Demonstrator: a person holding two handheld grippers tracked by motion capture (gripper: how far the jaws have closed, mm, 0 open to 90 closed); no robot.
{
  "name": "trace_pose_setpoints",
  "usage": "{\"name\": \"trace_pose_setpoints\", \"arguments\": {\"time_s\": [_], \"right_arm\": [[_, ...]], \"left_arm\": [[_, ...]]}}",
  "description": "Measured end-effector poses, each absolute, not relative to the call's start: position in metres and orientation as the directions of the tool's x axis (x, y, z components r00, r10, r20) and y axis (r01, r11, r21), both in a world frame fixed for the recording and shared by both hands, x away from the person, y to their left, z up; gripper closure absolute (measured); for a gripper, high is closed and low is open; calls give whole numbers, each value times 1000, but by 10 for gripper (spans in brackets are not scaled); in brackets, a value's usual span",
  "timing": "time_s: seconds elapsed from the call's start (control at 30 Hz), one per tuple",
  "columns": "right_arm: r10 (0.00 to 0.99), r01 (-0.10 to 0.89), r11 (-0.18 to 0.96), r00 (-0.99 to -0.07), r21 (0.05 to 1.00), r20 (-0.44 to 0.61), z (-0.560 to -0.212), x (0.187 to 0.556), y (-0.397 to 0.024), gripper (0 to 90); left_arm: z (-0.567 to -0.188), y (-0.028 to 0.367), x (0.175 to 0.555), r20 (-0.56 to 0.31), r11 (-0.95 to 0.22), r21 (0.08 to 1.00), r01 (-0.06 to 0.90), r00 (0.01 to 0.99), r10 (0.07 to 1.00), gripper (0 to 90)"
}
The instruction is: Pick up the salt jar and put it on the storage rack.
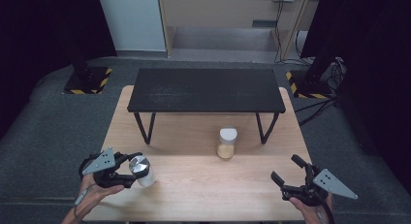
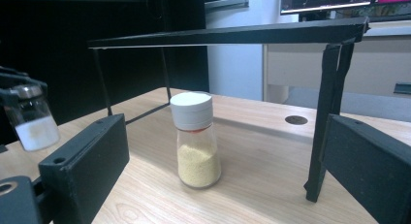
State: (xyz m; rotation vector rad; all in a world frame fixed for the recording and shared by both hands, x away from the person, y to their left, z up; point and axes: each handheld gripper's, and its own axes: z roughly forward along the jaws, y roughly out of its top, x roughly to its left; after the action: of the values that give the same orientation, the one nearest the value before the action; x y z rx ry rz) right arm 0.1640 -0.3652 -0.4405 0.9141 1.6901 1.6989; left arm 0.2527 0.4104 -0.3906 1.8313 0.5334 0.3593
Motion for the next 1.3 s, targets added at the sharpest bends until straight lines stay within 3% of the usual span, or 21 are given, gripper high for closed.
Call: {"name": "trace_pose_setpoints", "arguments": {"time_s": [0.53,1.3], "right_arm": [[808,58,-69,-582,996,90,-444,161,-366,31],[806,57,-69,-586,996,89,-444,162,-367,33]], "left_arm": [[-307,380,258,24,-251,955,160,800,600,342],[-238,364,278,17,-211,961,178,724,690,342]]}}
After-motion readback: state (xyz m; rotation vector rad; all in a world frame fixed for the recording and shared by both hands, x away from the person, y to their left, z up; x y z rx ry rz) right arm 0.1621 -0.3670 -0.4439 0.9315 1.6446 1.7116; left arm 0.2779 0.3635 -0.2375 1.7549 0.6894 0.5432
